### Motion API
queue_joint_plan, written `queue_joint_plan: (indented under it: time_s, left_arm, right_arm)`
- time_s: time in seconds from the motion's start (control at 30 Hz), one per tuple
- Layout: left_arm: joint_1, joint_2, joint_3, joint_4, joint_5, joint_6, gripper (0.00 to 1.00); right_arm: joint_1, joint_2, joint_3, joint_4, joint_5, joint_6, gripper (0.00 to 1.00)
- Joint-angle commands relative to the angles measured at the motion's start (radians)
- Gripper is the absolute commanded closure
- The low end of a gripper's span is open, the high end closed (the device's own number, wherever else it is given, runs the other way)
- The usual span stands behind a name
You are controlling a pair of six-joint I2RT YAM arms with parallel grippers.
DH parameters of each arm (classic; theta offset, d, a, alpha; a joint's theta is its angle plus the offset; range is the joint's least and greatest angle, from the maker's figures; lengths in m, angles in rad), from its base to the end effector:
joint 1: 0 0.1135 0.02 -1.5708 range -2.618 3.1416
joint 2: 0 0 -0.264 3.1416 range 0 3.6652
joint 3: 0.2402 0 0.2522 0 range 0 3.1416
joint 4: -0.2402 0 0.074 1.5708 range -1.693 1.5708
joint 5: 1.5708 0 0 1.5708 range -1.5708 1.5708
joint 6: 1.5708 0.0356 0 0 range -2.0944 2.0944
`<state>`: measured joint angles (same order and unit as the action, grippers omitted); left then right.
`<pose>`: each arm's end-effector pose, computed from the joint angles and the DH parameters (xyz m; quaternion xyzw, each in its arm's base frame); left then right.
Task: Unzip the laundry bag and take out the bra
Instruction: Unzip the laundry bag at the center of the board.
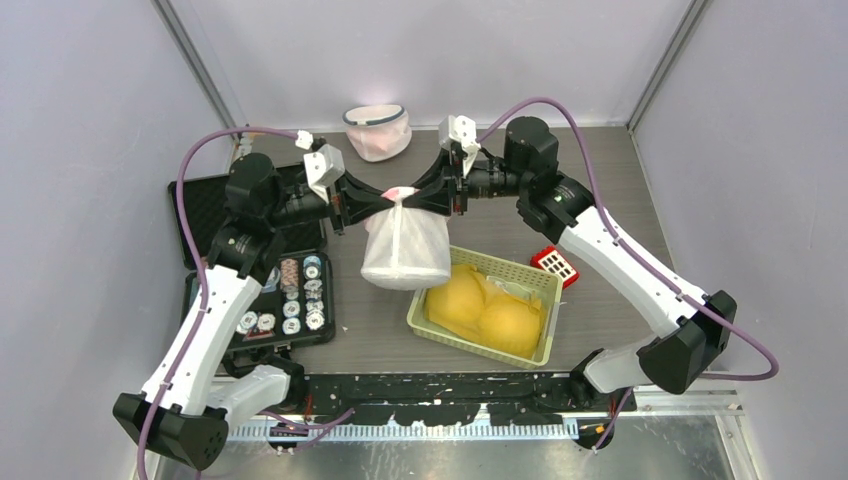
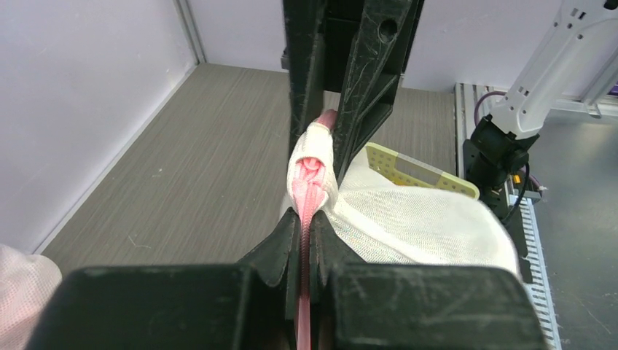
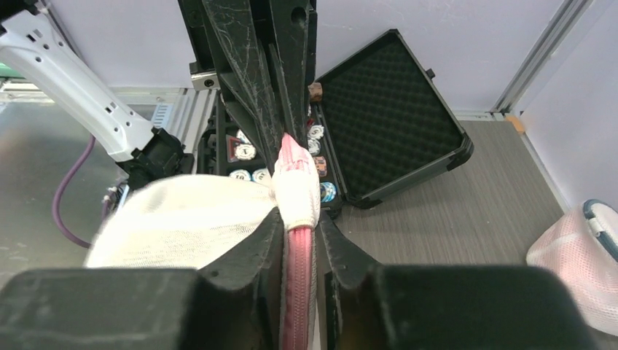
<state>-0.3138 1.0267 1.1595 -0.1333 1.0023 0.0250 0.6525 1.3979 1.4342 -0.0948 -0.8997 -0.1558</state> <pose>0.1918 -0.0938 0.4312 0.4394 0.5542 -0.4255 0.5646 0.2319 0.2123 0.4368 -0.5319 0.4850 0.4585 0.5212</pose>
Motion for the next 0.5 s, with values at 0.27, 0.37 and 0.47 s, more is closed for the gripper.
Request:
queue_joint_plan:
  time_s: [0.27, 0.37, 0.47]
  left_arm:
    - [0.033, -0.022, 0.096, -0.158, -0.144, -0.14, 0.57]
    - [0.048, -0.005, 0.119, -0.182, -0.114, -0.223, 0.55]
    - [0.047, 0.016, 0.123, -0.149, -0.085, -0.314, 0.53]
  right_arm:
    - [0.005, -0.029, 0.009, -0.087, 0.015, -0.14, 1.0]
    - [0.004, -0.041, -0.002, -0.1, 0.024, -0.174, 0.99]
    - [0.005, -0.043, -0.002, -0.111, 0.022, -0.193, 0.99]
